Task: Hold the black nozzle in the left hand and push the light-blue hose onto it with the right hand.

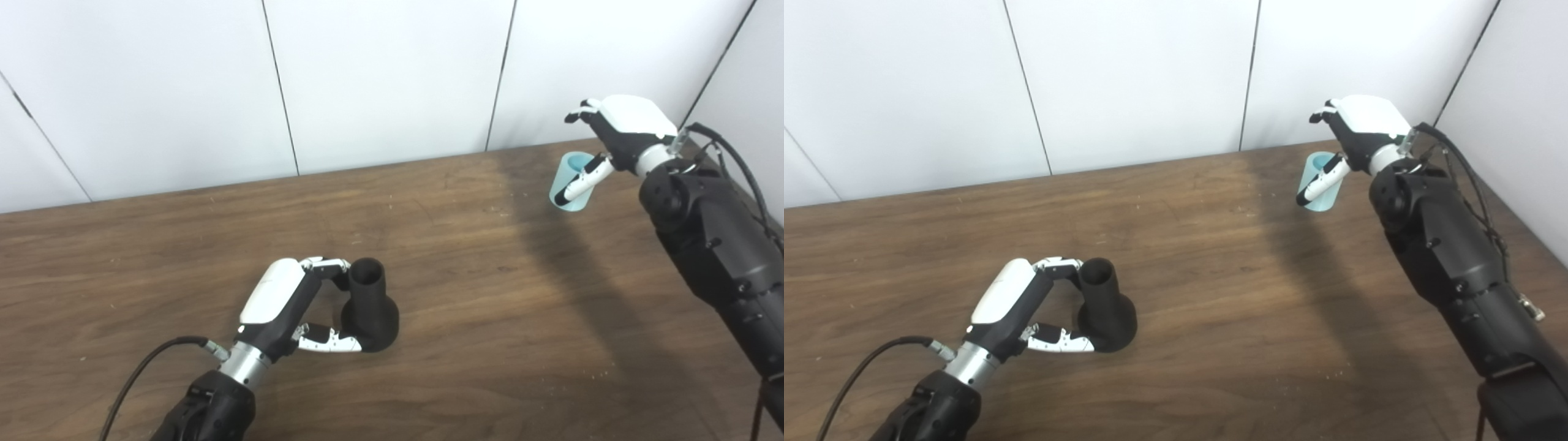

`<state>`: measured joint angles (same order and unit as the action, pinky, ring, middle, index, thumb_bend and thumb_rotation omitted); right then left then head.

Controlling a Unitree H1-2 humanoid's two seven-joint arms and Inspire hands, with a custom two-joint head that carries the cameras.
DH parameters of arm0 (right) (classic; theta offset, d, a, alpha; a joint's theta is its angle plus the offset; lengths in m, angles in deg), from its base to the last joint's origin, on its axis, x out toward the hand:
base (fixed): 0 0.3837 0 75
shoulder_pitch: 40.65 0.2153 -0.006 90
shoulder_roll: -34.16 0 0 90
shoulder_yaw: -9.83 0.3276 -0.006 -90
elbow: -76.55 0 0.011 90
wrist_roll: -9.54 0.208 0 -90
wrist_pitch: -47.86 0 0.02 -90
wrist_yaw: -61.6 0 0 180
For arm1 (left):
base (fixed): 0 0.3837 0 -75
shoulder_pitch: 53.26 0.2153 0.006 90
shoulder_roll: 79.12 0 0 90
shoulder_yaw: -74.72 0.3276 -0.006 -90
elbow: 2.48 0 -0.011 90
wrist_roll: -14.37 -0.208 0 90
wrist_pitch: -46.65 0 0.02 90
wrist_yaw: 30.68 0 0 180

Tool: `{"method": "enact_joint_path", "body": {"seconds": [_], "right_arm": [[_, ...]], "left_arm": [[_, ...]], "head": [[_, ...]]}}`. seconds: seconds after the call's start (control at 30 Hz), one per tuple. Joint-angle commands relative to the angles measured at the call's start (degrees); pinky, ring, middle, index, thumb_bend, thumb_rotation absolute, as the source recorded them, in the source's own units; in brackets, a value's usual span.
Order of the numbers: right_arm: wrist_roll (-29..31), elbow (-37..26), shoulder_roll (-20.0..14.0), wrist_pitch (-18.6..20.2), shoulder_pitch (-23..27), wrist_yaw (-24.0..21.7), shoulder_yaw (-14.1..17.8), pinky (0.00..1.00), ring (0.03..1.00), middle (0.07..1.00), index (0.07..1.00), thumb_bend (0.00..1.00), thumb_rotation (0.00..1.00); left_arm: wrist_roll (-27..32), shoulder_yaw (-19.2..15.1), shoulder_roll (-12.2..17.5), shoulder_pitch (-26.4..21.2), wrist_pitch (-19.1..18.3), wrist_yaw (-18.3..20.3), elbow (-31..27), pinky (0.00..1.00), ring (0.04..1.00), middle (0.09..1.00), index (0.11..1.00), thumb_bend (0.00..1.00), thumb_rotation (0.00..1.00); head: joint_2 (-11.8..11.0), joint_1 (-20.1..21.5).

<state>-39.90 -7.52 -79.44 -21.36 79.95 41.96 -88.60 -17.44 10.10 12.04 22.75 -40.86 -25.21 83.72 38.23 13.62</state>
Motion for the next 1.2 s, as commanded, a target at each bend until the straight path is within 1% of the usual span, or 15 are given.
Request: {"method": "enact_joint_path", "body": {"seconds": [0.0,0.07,0.23,0.37,0.4,0.53,0.9,1.03,1.17], "right_arm": [[-1.12,-0.42,-2.29,-0.98,3.42,1.59,0.12,0.95,0.933,0.942,0.838,1.00,0.33],[-1.17,-0.01,-2.43,-0.89,3.72,1.33,-0.32,0.93,0.929,0.936,0.838,1.00,0.33],[-2.19,2.12,-2.97,-0.74,4.49,0.96,-1.60,0.90,0.926,0.935,0.839,1.00,0.34],[-2.29,2.62,-2.92,0.09,4.66,0.71,-1.47,0.89,0.925,0.935,0.840,1.00,0.34],[-2.20,2.64,-2.90,0.21,4.67,0.68,-1.39,0.89,0.925,0.935,0.840,1.00,0.34],[-0.62,5.06,-2.01,-0.35,4.80,2.92,-0.53,0.91,0.926,0.935,0.837,1.00,0.34],[0.22,5.68,-1.94,-0.32,4.36,4.00,-0.82,0.93,0.926,0.928,0.835,1.00,0.33],[0.42,5.88,-1.95,0.00,4.22,3.99,-0.91,0.89,0.914,0.923,0.834,1.00,0.33],[0.45,7.05,-1.74,0.01,4.37,4.22,-1.25,0.82,0.887,0.920,0.832,1.00,0.32]], "left_arm": [[-3.93,1.58,1.70,1.98,-3.10,4.38,2.14,0.80,0.597,0.505,0.473,0.52,0.00],[-3.88,1.58,1.67,2.03,-3.18,4.43,2.03,0.80,0.598,0.505,0.473,0.52,0.00],[-3.91,1.76,1.49,2.26,-3.20,4.40,2.13,0.80,0.601,0.507,0.471,0.52,0.00],[-3.92,1.92,1.33,2.32,-3.44,4.60,2.03,0.80,0.601,0.510,0.469,0.52,0.00],[-3.91,1.93,1.32,2.32,-3.48,4.63,2.00,0.80,0.601,0.510,0.469,0.52,0.00],[-3.53,1.80,1.54,2.19,-3.55,4.98,1.88,0.80,0.601,0.510,0.469,0.52,0.00],[-3.62,1.84,1.59,2.29,-3.59,5.10,1.86,0.81,0.601,0.511,0.469,0.52,0.00],[-3.54,1.82,1.55,2.25,-3.83,5.32,1.47,0.81,0.601,0.512,0.468,0.52,0.00],[-3.51,1.78,1.51,2.36,-3.91,5.42,1.35,0.80,0.599,0.512,0.468,0.52,0.00]], "head": [[0.12,-0.02],[0.13,-0.02],[0.15,-0.04],[0.24,-0.07],[0.24,-0.07],[0.31,-0.10],[0.42,-0.27],[0.59,-0.35],[0.76,-0.50]]}}
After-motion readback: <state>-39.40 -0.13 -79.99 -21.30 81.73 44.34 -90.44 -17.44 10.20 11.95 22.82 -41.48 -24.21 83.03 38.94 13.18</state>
